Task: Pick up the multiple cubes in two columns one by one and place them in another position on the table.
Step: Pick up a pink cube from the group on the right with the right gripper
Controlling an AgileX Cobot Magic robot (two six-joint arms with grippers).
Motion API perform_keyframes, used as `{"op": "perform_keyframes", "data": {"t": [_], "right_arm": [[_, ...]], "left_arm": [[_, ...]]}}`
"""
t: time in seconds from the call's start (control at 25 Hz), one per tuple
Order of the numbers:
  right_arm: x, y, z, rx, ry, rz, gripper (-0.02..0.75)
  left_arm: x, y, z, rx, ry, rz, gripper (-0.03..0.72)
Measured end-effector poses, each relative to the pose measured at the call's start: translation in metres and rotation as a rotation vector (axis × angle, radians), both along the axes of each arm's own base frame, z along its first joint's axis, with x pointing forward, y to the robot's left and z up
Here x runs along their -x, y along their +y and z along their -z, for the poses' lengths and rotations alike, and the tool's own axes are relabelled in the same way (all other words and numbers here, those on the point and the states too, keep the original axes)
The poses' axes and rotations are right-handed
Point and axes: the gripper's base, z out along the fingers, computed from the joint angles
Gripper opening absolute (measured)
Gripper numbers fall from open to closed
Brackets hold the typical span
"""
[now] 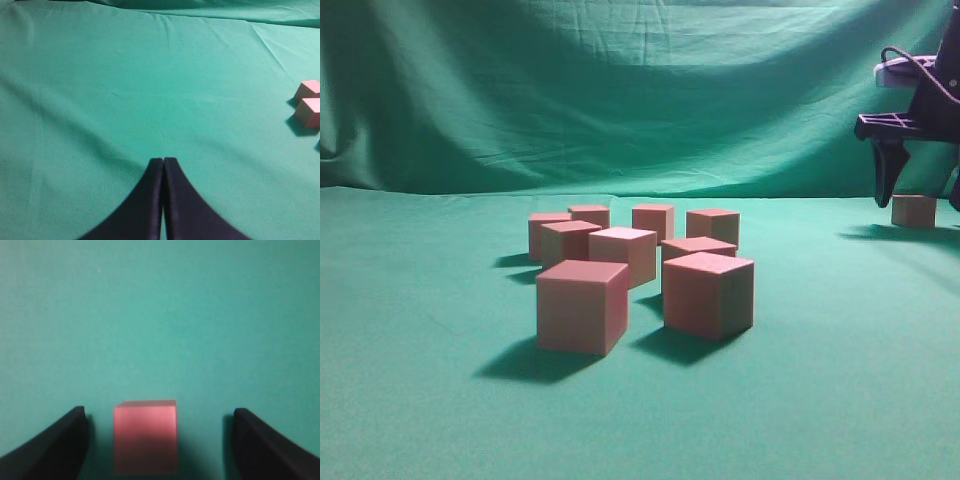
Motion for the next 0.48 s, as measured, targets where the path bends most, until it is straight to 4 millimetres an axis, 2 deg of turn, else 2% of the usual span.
{"op": "perform_keyframes", "data": {"t": [0.08, 0.12, 0.16, 0.2, 0.36, 0.48], "right_arm": [[-0.0009, 0.0002, 0.006, 0.0, 0.009, -0.002, 0.585], [-0.0013, 0.0003, 0.0083, -0.001, 0.012, -0.003, 0.53], [-0.0014, 0.0003, 0.0092, -0.001, 0.014, -0.004, 0.526], [-0.0018, 0.0003, 0.0108, 0.0, 0.014, -0.005, 0.459], [-0.0018, 0.0003, 0.0122, 0.001, 0.018, -0.007, 0.265], [-0.0032, 0.0012, 0.0059, -0.008, 0.026, -0.01, 0.271]], "left_arm": [[0.0, 0.0, 0.0, 0.0, 0.0, 0.0, 0.0], [0.0, 0.0, 0.0, 0.0, 0.0, 0.0, 0.0], [0.0, 0.0, 0.0, 0.0, 0.0, 0.0, 0.0], [0.0, 0.0, 0.0, 0.0, 0.0, 0.0, 0.0], [0.0, 0.0, 0.0, 0.0, 0.0, 0.0, 0.0], [0.0, 0.0, 0.0, 0.0, 0.0, 0.0, 0.0]]}}
